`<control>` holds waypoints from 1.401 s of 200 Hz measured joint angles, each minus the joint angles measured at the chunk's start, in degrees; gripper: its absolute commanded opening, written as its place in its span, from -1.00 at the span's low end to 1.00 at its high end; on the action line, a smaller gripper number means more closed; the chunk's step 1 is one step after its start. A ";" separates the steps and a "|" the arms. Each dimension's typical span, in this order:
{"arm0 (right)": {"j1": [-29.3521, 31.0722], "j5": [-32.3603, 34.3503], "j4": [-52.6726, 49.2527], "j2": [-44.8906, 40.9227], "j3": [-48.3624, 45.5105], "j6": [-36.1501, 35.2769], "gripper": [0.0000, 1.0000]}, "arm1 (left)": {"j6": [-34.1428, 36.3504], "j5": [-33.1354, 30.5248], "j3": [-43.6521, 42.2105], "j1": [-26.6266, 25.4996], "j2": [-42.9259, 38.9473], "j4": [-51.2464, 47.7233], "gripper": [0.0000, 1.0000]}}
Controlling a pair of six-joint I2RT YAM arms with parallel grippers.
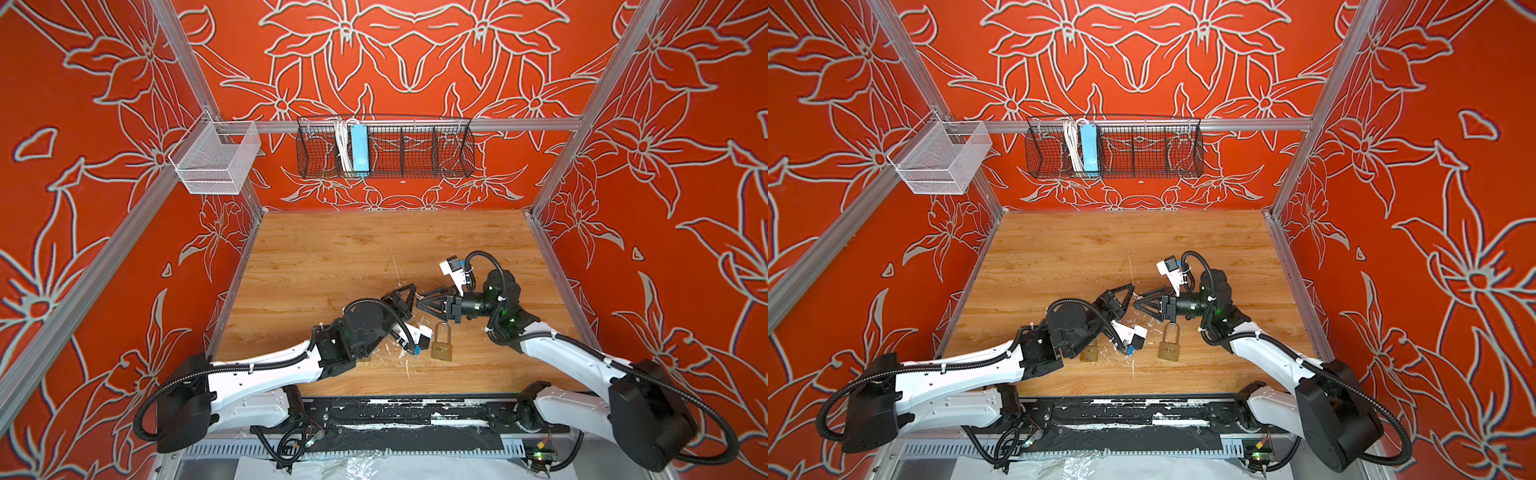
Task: Unlock with the key
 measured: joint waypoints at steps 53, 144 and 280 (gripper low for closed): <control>0.00 0.02 -0.79 -0.15 0.50 -0.15 -0.20 | 0.00 -0.22 -0.28 0.00 0.00 0.04 -1.00; 0.07 -0.20 -2.34 -0.59 0.63 -0.81 -0.39 | 0.09 -0.52 -0.57 0.00 0.00 -0.02 -1.00; 0.09 -0.24 -3.32 -1.03 0.72 -1.16 -1.00 | 0.22 -0.57 -0.59 0.00 0.00 -0.39 -0.91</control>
